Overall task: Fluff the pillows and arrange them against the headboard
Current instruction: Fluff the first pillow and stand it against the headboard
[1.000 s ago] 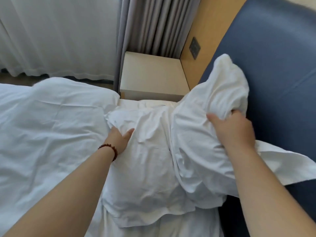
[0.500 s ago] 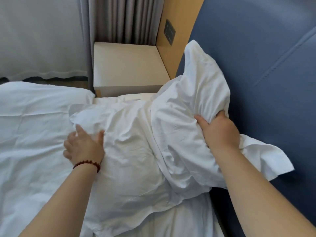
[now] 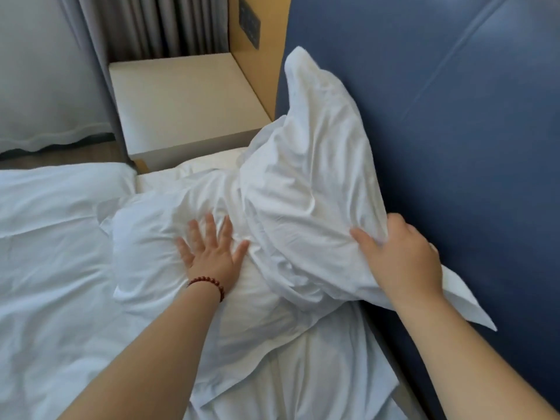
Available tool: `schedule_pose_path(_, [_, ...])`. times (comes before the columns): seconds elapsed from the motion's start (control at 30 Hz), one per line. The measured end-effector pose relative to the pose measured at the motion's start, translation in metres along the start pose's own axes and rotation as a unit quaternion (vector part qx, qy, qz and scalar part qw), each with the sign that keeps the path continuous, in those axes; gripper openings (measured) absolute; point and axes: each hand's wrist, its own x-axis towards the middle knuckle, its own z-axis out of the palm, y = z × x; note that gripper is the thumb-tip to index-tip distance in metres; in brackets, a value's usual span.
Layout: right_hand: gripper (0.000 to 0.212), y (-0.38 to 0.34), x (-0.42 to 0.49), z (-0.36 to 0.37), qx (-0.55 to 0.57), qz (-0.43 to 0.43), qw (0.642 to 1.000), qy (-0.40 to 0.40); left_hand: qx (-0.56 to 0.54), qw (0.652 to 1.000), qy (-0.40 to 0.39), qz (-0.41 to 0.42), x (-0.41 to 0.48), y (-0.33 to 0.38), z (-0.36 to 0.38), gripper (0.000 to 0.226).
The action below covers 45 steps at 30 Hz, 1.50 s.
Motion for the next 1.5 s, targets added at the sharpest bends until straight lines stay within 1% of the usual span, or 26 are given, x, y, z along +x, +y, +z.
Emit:
schedule_pose_path(0.13, [0.033,0.028,0.001,-0.037,0.028,0.006,0.993,0.116,0.017,0.999,-0.043,-0.006,0.004,0.001,0.001,0.074])
schedule_pose_path(0.23, [0.034,0.031,-0.003,-0.054,0.052,0.007,0.987,0.151,0.011,0.998,-0.053,-0.009,0.003,0.003,-0.004,0.074])
schedule_pose_path(0.3, [0.037,0.03,-0.014,-0.058,0.07,0.0,0.987,0.143,0.008,0.998,-0.067,-0.015,0.0,0.004,-0.011,0.073])
schedule_pose_path(0.37, [0.037,0.032,-0.026,-0.058,0.083,0.019,0.992,0.095,-0.016,0.997,-0.07,-0.035,-0.003,0.01,-0.019,0.069])
schedule_pose_path(0.43, [0.037,0.036,-0.037,-0.054,0.086,0.059,0.995,0.003,-0.074,0.995,-0.035,-0.052,-0.008,0.025,-0.031,0.066])
schedule_pose_path(0.47, [0.033,0.039,-0.04,-0.05,0.103,0.068,0.992,-0.022,-0.113,0.993,0.004,-0.042,-0.012,0.038,-0.037,0.065])
schedule_pose_path(0.5, [0.025,0.041,-0.042,-0.047,0.129,0.069,0.989,-0.017,-0.156,0.986,0.058,-0.008,-0.018,0.055,-0.044,0.065])
schedule_pose_path(0.53, [0.022,0.042,-0.043,-0.047,0.153,0.065,0.986,0.02,-0.197,0.972,0.122,0.052,-0.025,0.074,-0.051,0.067])
schedule_pose_path(0.6, [0.022,0.045,-0.039,-0.051,0.181,0.058,0.973,0.127,-0.222,0.932,0.213,0.192,-0.038,0.112,-0.063,0.068])
schedule_pose_path(0.63, [0.02,0.045,-0.037,-0.057,0.191,0.056,0.965,0.17,-0.209,0.923,0.22,0.238,-0.043,0.129,-0.065,0.067])
schedule_pose_path(0.67, [0.018,0.043,-0.036,-0.064,0.199,0.051,0.957,0.203,-0.193,0.928,0.195,0.254,-0.045,0.142,-0.067,0.066])
schedule_pose_path(0.7, [0.018,0.04,-0.036,-0.069,0.202,0.043,0.952,0.227,-0.17,0.941,0.157,0.247,-0.046,0.153,-0.066,0.066])
schedule_pose_path(0.77, [0.018,0.03,-0.04,-0.075,0.196,0.013,0.945,0.26,-0.121,0.962,0.098,0.224,-0.041,0.162,-0.059,0.065])
schedule_pose_path(0.83, [0.015,0.011,-0.047,-0.069,0.167,-0.072,0.947,0.265,-0.129,0.958,0.079,0.242,-0.036,0.16,-0.059,0.062])
schedule_pose_path(0.9, [0.012,-0.012,-0.05,-0.048,0.153,-0.199,0.942,0.223,-0.257,0.923,0.088,0.274,-0.035,0.147,-0.066,0.057])
schedule_pose_path(0.93, [0.018,-0.025,-0.05,-0.033,0.135,-0.249,0.941,0.186,-0.335,0.898,0.108,0.264,-0.036,0.135,-0.069,0.055])
schedule_pose_path(0.97, [0.026,-0.038,-0.049,-0.016,0.107,-0.29,0.94,0.142,-0.389,0.881,0.137,0.231,-0.037,0.121,-0.069,0.054])
schedule_pose_path(1.0, [0.034,-0.049,-0.046,0.002,0.072,-0.321,0.94,0.094,-0.408,0.877,0.171,0.186,-0.038,0.106,-0.068,0.054])
schedule_pose_path(1.07, [0.046,-0.061,-0.036,0.033,-0.006,-0.349,0.937,0.004,-0.359,0.905,0.204,0.098,-0.036,0.072,-0.058,0.052])
schedule_pose_path(1.1, [0.052,-0.061,-0.028,0.044,-0.054,-0.349,0.935,-0.028,-0.304,0.93,0.192,0.074,-0.033,0.055,-0.051,0.052])
schedule_pose_path(1.17, [0.06,-0.053,-0.013,0.064,-0.138,-0.359,0.922,-0.04,-0.168,0.977,0.117,0.058,-0.021,0.026,-0.035,0.055])
schedule_pose_path(1.2, [0.063,-0.048,-0.009,0.072,-0.16,-0.366,0.916,-0.031,-0.105,0.99,0.077,0.055,-0.015,0.014,-0.028,0.056])
schedule_pose_path(1.23, [0.067,-0.045,-0.008,0.081,-0.168,-0.368,0.914,-0.02,-0.055,0.996,0.05,0.056,-0.01,0.004,-0.02,0.058])
schedule_pose_path(1.3, [0.071,-0.045,-0.016,0.096,-0.163,-0.363,0.917,0.006,0.0,0.996,0.038,0.075,-0.003,-0.009,-0.008,0.06])
schedule_pose_path(1.4, [0.071,-0.056,-0.04,0.118,-0.152,-0.374,0.915,0.019,0.012,0.995,0.057,0.082,0.002,-0.012,0.002,0.061])
schedule_pose_path(1.5, [0.073,-0.062,-0.058,0.137,-0.155,-0.377,0.913,-0.013,0.02,0.994,0.076,0.078,0.0,-0.017,0.01,0.062])
